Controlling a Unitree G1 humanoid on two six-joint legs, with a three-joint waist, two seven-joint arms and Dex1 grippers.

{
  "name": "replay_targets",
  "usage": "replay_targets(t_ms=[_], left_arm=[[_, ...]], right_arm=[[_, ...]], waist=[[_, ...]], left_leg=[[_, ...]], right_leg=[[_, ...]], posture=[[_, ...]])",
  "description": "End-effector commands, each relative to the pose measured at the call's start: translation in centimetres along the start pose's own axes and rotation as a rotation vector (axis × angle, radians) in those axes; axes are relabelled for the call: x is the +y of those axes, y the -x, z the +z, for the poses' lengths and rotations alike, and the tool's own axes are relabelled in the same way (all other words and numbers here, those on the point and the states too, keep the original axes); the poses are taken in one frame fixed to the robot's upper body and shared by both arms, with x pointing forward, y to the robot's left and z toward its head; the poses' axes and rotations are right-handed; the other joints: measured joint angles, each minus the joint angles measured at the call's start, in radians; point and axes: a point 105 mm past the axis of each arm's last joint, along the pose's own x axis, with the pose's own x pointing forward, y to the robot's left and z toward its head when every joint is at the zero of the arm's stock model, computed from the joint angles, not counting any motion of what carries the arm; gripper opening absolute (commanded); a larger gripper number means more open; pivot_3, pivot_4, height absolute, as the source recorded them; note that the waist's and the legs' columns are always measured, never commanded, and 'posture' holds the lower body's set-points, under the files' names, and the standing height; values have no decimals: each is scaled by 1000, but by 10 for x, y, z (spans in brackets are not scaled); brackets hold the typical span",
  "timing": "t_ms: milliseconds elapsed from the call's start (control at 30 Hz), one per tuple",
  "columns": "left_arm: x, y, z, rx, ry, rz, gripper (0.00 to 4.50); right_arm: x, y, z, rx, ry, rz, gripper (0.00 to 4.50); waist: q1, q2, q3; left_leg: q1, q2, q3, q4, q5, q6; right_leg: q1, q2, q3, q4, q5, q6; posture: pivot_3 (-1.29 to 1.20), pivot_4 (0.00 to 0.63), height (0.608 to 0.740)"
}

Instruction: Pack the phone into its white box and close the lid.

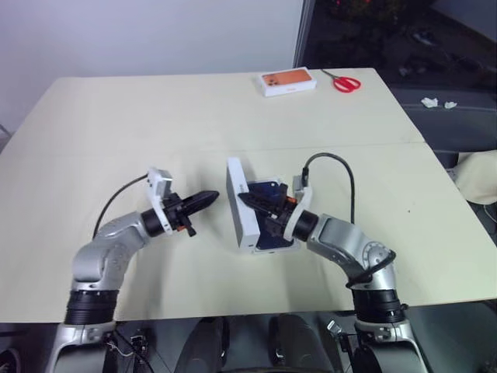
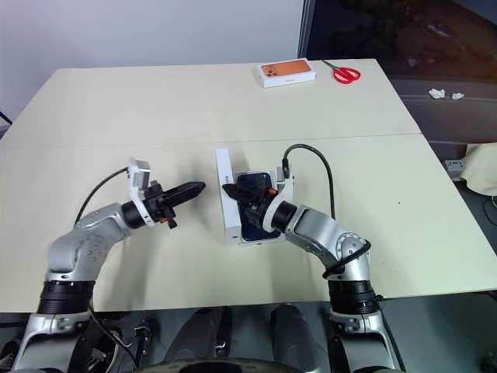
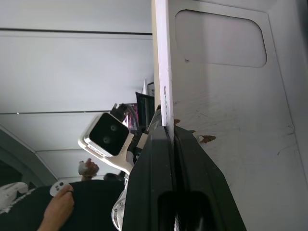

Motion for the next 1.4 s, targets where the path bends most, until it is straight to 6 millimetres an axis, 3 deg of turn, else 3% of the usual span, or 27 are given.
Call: replay_targets(t_ms=[33, 133, 233, 333, 500, 667, 833, 933, 1067, 1200, 1300, 1400], left_arm=[[-3, -5, 11, -31, -69, -4, 24], [-4, -7, 10, -26, -78, -12, 24], [-1, -7, 10, -19, -85, -10, 0], [-1, -11, 11, -18, -85, -20, 0], [-5, -31, 1, -11, -82, -62, 0], [-11, -46, 3, -21, -88, -113, 0], [-15, -55, -1, -23, -73, -142, 0], [-26, -67, -12, -12, -52, -179, 0], [-28, -69, -14, -13, -51, -175, 0], [-20, -59, -2, -40, -62, -132, 0], [-12, -44, 6, -35, -90, -97, 0], [-6, -32, 8, -18, -107, -68, 0]], right_arm=[[4, 3, -1, -10, 20, 3, 0], [4, 5, -1, -20, -1, 7, 0], [5, 5, -1, -18, 19, 5, 876], [6, 6, 3, -22, 51, 1, 2317], [16, 26, 20, 60, 415, -38, 2317], [20, 59, 50, 219, 906, -173, 2317], [12, 74, 69, 289, 1075, -245, 2317], [-7, 87, 99, 298, 1293, -422, 2317], [-8, 82, 106, 287, 1384, -406, 2317], [-5, 72, 106, 259, 1424, -363, 2317], [-4, 63, 100, 248, 1449, -326, 1482], [-9, 57, 97, 268, 1519, -334, 36]], waist=[[0, 0, 0], [3, 0, 0], [11, 0, 0], [13, 0, 0], [21, 0, 1], [20, 0, 1], [18, 0, 1], [21, 0, 1], [21, -1, 2], [19, -1, 2], [18, -1, 2], [20, 0, 2]], left_leg=[[0, 0, 0, 0, 0, 0], [0, 0, 0, 0, 0, 0], [0, 0, 0, 0, 0, 0], [0, 0, 0, 0, 0, 0], [0, -1, 1, 3, -1, 1], [-1, -1, 0, 3, -2, 3], [-1, 0, 0, 2, -2, 3], [-1, 0, 0, 3, -2, 3], [-1, -1, 0, 3, -2, 3], [-1, 0, -1, 3, -2, 3], [-1, 0, -1, 3, -2, 3], [-1, 0, -1, 3, -2, 3]], right_leg=[[0, 0, 0, 0, 0, 0], [0, 0, 0, 0, 0, 0], [0, 0, 0, 0, 0, 0], [0, 0, 0, 0, 0, 0], [1, 0, -1, 0, 0, 0], [1, 1, -2, -1, 0, 0], [2, 1, -2, -2, 0, 1], [2, 1, -2, -2, 0, 1], [2, 0, -2, -3, 0, 1], [2, 1, -2, -2, 0, 1], [1, 1, -2, -2, 0, 1], [1, 0, -2, -2, 0, 1]], posture=[[0, 150, 740], [0, 150, 740], [0, 150, 740], [0, 150, 740], [0, 150, 740], [0, 150, 740], [0, 150, 740], [0, 150, 740], [0, 150, 740], [0, 150, 740], [0, 150, 740], [0, 150, 740]])
